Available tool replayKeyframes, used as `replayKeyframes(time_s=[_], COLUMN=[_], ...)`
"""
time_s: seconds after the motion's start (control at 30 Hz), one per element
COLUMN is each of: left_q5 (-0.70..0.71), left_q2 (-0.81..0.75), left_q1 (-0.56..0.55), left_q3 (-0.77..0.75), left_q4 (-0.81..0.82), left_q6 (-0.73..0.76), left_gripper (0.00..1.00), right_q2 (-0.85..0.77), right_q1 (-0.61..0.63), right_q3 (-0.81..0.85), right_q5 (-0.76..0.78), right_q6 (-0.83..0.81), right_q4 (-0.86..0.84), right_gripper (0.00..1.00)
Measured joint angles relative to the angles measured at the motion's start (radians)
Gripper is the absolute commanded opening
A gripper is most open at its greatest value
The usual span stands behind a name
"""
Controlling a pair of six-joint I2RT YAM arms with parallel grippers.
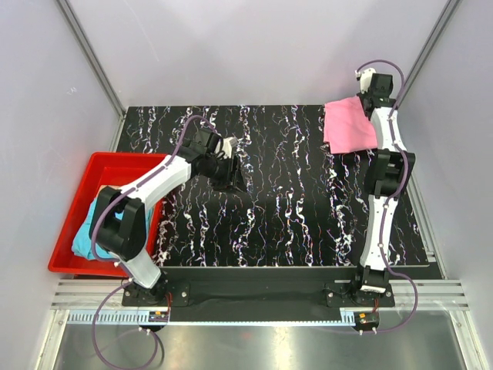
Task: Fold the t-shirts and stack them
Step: Neatly place the folded tshirt to the corner
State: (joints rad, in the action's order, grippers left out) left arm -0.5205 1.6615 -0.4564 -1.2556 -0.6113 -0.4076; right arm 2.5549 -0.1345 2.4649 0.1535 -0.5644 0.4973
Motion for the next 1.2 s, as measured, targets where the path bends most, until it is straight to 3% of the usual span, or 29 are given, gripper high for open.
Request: replayKeyframes(time_s=[0.2, 0.37, 0.57, 0.77, 1.0, 1.03, 1.13, 1.2], left_q5=[0.001, 0.000, 0.000, 0.000, -0.005, -0.006, -0.007, -0.008], left_q2=[0.019, 0.023, 0.023, 0.023, 0.033, 0.040, 0.062, 0.073], left_q1=[0.000, 0.000, 0.000, 0.000, 0.000, 0.000, 0.000, 0.000], left_q3=[0.000, 0.000, 0.000, 0.000, 0.000, 0.000, 0.000, 0.000], left_q4=[-0.001, -0.001, 0.000, 0.000, 0.000, 0.000, -0.001, -0.002], left_q6=[0.008, 0.013, 0.013, 0.013, 0.016, 0.016, 0.017, 0.017], left_gripper=[0.55, 0.55, 0.55, 0.56, 0.56, 0.56, 0.57, 0.57], right_q2=[0.004, -0.064, -0.150, -0.180, -0.066, -0.046, 0.015, 0.057], right_q1=[-0.018, -0.019, -0.019, -0.020, -0.036, -0.041, -0.056, -0.067], right_q3=[-0.052, -0.216, -0.286, -0.245, -0.029, -0.014, 0.021, 0.031], right_q5=[0.000, -0.003, 0.005, 0.011, 0.022, 0.029, 0.049, 0.069], right_q6=[0.024, 0.054, 0.080, 0.080, 0.080, 0.080, 0.089, 0.091], right_q4=[-0.092, -0.176, -0.197, -0.195, -0.156, -0.157, -0.163, -0.187], right_gripper=[0.00, 0.00, 0.00, 0.00, 0.00, 0.04, 0.36, 0.46])
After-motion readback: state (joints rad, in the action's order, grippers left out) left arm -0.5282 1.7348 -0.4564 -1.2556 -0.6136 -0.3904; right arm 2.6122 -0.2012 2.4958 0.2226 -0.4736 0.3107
